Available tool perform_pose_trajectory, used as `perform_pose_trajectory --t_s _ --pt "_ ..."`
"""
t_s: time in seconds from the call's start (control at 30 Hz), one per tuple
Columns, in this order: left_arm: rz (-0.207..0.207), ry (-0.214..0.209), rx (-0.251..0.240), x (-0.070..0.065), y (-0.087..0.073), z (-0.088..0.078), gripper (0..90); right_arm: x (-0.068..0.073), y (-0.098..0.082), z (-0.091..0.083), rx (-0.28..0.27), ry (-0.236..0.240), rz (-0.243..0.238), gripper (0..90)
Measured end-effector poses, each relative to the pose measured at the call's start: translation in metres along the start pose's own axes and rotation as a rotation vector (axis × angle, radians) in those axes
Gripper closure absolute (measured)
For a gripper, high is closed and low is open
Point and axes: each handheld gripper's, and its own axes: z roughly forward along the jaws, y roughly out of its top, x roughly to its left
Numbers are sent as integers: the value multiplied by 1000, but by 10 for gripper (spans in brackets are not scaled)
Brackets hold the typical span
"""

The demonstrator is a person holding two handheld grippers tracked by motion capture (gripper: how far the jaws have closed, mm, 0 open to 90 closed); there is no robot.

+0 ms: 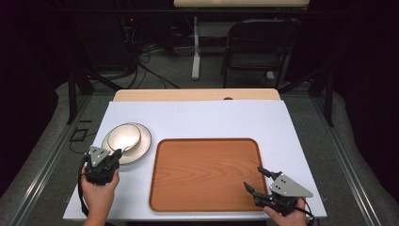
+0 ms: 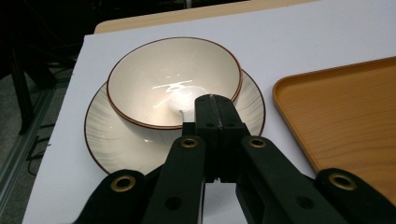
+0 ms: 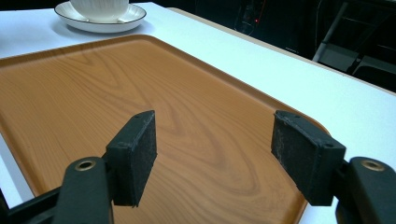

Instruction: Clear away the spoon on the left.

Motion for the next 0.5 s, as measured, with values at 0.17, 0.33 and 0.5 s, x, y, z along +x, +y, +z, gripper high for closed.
perform_pose_trajectory --t_s 0.17,0.33,0.5 --pt "-9 -29 -13 3 -1 -5 900 0 0 0 1 0 2 309" --pt "3 -49 0 -3 -4 -3 900 0 0 0 4 3 1 309" --pt "12 -35 13 -2 -5 3 900 0 0 0 2 0 0 309"
